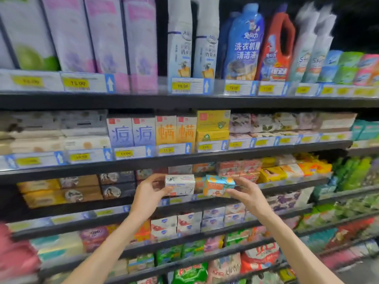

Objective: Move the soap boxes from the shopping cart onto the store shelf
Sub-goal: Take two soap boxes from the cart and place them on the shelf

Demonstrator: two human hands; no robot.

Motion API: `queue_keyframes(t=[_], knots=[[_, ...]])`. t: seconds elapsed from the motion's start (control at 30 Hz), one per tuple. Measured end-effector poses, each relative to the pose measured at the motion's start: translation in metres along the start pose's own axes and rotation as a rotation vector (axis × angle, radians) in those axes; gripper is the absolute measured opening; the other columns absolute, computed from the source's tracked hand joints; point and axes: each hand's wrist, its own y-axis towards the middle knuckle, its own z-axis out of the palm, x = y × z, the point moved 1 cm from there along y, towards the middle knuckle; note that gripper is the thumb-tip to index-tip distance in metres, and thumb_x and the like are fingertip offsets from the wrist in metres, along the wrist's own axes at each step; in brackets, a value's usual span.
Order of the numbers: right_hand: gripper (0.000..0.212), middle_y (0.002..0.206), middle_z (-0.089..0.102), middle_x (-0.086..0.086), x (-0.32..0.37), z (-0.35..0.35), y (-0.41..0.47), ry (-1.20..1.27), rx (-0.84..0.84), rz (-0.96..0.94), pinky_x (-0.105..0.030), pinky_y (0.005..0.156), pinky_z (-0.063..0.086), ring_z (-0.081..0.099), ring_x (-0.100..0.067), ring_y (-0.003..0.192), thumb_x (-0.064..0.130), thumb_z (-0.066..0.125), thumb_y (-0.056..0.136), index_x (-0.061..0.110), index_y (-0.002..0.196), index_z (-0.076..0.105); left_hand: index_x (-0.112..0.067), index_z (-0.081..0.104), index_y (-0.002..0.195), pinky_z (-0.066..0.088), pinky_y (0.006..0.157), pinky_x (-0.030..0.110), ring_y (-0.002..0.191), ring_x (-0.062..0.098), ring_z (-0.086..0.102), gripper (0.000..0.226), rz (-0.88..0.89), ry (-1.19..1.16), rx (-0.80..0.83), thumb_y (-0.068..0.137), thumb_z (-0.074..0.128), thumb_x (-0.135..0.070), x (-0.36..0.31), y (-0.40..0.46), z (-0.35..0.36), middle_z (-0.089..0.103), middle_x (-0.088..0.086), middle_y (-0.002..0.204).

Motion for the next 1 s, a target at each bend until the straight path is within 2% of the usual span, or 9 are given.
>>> queue_keyframes(t=[0.1, 0.17, 0.3, 0.37, 0.5, 0.6, 0.7, 0.87, 1.0], knots=[[0.042, 0.106, 0.065, 0.015, 0.010, 0.016, 0.018, -0.002, 0.003, -0.008, -0.011, 0.074, 0.053, 0.065, 0.012, 0.090, 0.018, 0.078, 0.084, 0.019, 0.121, 0.058, -0.026, 0.067, 0.113, 0.053, 0.085, 0.021, 0.097, 0.001, 0.067, 0.035, -0.029, 0.014, -0.043, 0.082, 0.083, -0.026, 0.003, 0.006, -0.008, 0.072, -0.013, 0.104], [0.037, 0.104, 0.066, 0.018, 0.015, 0.022, 0.025, -0.020, 0.012, -0.017, -0.007, 0.073, 0.050, 0.064, 0.017, 0.088, 0.016, 0.077, 0.085, 0.020, 0.117, 0.059, -0.026, 0.069, 0.115, 0.055, 0.088, 0.025, 0.098, 0.003, 0.068, 0.035, -0.037, 0.018, -0.051, 0.083, 0.082, -0.027, 0.005, 0.011, -0.011, 0.074, -0.010, 0.106], [0.038, 0.106, 0.068, 0.016, 0.018, 0.023, 0.034, -0.053, -0.004, -0.046, -0.006, 0.074, 0.049, 0.065, 0.015, 0.091, 0.018, 0.077, 0.086, 0.020, 0.120, 0.061, -0.023, 0.070, 0.112, 0.052, 0.075, 0.011, 0.092, -0.001, 0.068, 0.031, -0.048, 0.032, -0.035, 0.085, 0.081, -0.032, 0.006, 0.019, -0.010, 0.074, -0.009, 0.102], [0.039, 0.110, 0.069, 0.014, 0.017, 0.021, 0.037, -0.061, -0.022, -0.048, -0.011, 0.079, 0.052, 0.065, 0.013, 0.095, 0.023, 0.078, 0.086, 0.018, 0.121, 0.062, -0.021, 0.071, 0.110, 0.052, 0.073, 0.008, 0.088, -0.005, 0.067, 0.029, -0.052, 0.031, -0.039, 0.084, 0.081, -0.029, 0.006, 0.023, -0.006, 0.073, -0.011, 0.098], [0.039, 0.109, 0.075, 0.006, 0.015, 0.017, 0.044, -0.074, -0.045, -0.054, -0.036, 0.091, 0.058, 0.071, -0.006, 0.098, 0.023, 0.078, 0.085, 0.012, 0.121, 0.067, -0.019, 0.070, 0.108, 0.045, 0.065, 0.001, 0.082, -0.009, 0.062, 0.026, -0.096, 0.027, -0.076, 0.085, 0.080, -0.026, 0.004, 0.029, 0.005, 0.071, -0.011, 0.093], [0.044, 0.108, 0.075, 0.005, 0.014, 0.015, 0.051, -0.064, -0.049, -0.025, -0.039, 0.093, 0.057, 0.072, -0.008, 0.098, 0.026, 0.080, 0.083, 0.011, 0.122, 0.066, -0.024, 0.068, 0.107, 0.053, 0.081, 0.017, 0.083, -0.008, 0.063, 0.022, -0.109, 0.033, -0.097, 0.087, 0.078, -0.027, 0.006, 0.030, 0.015, 0.070, -0.016, 0.092], [0.048, 0.108, 0.074, 0.007, 0.010, 0.012, 0.057, -0.059, -0.048, -0.019, -0.036, 0.092, 0.057, 0.071, -0.006, 0.097, 0.028, 0.080, 0.083, 0.010, 0.124, 0.065, -0.021, 0.069, 0.109, 0.056, 0.090, 0.035, 0.094, 0.009, 0.070, 0.029, -0.117, 0.082, -0.118, 0.086, 0.077, -0.038, 0.011, 0.031, 0.024, 0.073, -0.006, 0.102], [0.060, 0.114, 0.073, 0.008, 0.004, 0.011, 0.059, -0.101, -0.040, -0.074, -0.036, 0.090, 0.057, 0.070, -0.007, 0.101, 0.047, 0.077, 0.078, 0.015, 0.127, 0.063, -0.012, 0.064, 0.086, 0.060, 0.077, 0.048, 0.080, 0.020, 0.071, 0.034, -0.173, 0.100, -0.257, 0.085, 0.076, -0.044, 0.011, 0.029, 0.037, 0.073, 0.003, 0.083], [0.053, 0.118, 0.069, 0.007, -0.003, 0.016, 0.058, -0.146, -0.060, -0.089, -0.019, 0.083, 0.051, 0.066, -0.009, 0.106, 0.041, 0.076, 0.084, 0.014, 0.127, 0.061, -0.012, 0.057, 0.085, 0.059, 0.070, 0.048, 0.074, 0.019, 0.069, 0.030, -0.136, 0.149, -0.307, 0.089, 0.075, -0.036, 0.003, 0.021, 0.045, 0.068, 0.000, 0.078]])
